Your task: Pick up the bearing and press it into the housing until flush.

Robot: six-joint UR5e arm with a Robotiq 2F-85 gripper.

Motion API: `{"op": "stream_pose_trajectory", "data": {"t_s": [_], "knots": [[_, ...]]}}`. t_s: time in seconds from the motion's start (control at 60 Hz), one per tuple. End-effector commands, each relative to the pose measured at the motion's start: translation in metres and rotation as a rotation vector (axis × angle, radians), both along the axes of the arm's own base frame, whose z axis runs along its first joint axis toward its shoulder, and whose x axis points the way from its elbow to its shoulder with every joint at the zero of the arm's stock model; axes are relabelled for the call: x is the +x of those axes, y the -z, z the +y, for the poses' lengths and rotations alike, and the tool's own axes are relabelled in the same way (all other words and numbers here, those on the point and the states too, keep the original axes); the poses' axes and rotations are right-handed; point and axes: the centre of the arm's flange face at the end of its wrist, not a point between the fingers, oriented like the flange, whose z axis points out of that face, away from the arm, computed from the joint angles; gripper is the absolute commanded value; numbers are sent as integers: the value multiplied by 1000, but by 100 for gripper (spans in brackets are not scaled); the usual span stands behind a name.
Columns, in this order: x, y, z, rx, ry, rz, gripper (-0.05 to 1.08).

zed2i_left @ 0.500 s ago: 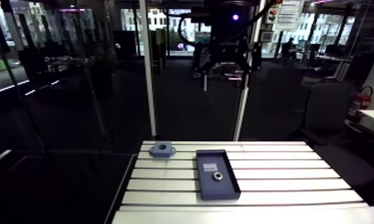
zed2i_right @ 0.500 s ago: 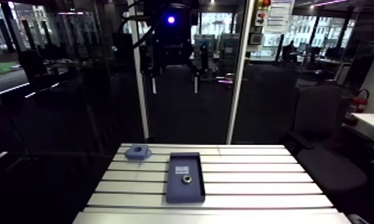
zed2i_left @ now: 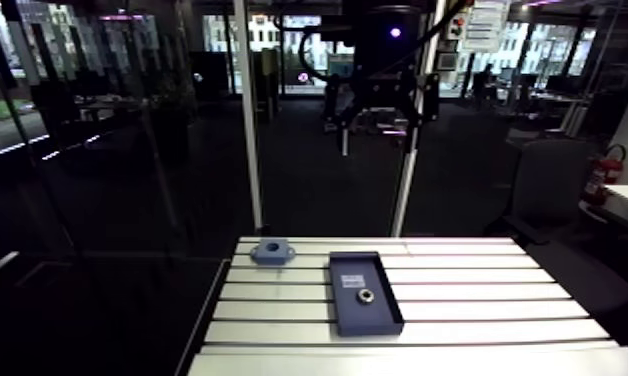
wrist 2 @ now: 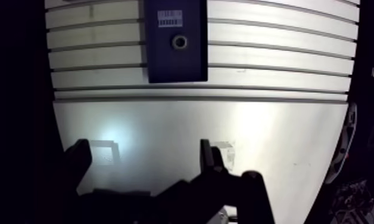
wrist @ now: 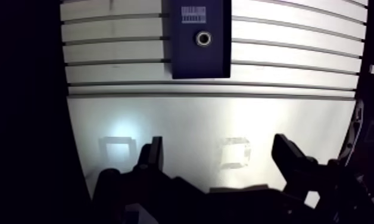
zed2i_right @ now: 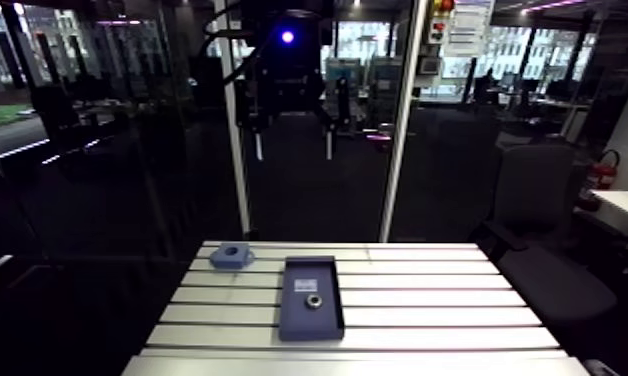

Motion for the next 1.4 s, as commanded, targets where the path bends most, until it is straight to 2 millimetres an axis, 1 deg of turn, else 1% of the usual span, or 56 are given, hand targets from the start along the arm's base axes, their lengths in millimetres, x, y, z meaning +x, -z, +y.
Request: {"op": "stream_pose_trajectory", "data": {"t_s": [0.017,0.1,0.133,0.15,0.167,0.2,0.217,0.233,0.283,0.3,0.317,0.333,0.35,0.367,0.383,0.4,0.417,0.433,0.45,0.483,0.5,0.517,0.533,0.55,0.75,0.833,0.983,1.0,1.05,1.083,1.2,1.233,1.317,1.35,1.367,1.4], "knots": [[0,9,1,5,-3,-15,0],[-1,12,1,5,-3,-19,0],[-3,15,1,5,-1,-19,0],[-5,20,2,7,-3,-16,0],[-5,20,2,7,-3,-16,0],[-12,33,3,6,-19,-8,0],[-12,33,3,6,-19,-8,0],[-15,39,5,5,-30,-3,0],[-16,45,8,5,-38,2,0],[-19,52,12,6,-43,1,0],[-19,52,12,6,-43,1,0],[-22,62,18,5,-40,-9,0],[-22,62,18,5,-40,-9,0],[-25,71,24,2,-32,-18,0],[-25,71,24,2,-32,-18,0],[-25,79,28,1,-25,-25,0],[-25,79,28,1,-25,-25,0],[-25,87,31,-1,-22,-29,0],[-25,87,31,-1,-22,-29,0],[-28,99,31,0,-22,-18,0],[-28,99,31,0,-22,-18,0],[-29,105,31,0,-22,-9,0],[-29,105,31,0,-22,-9,0],[-30,110,31,-2,-24,0,0],[-29,128,29,-3,-25,31,0],[-31,139,26,-11,-28,48,0],[-33,152,27,-10,-18,53,0],[-33,158,27,-12,-12,44,0],[-33,163,27,-12,-7,36,0],[-32,172,27,-13,-1,29,0],[-36,183,27,-14,4,42,1],[-38,190,26,-16,3,43,1],[-38,200,27,-14,4,30,1],[-39,211,27,-14,6,12,2],[-39,211,27,-14,6,12,2],[-43,223,28,-15,6,3,5]]}}
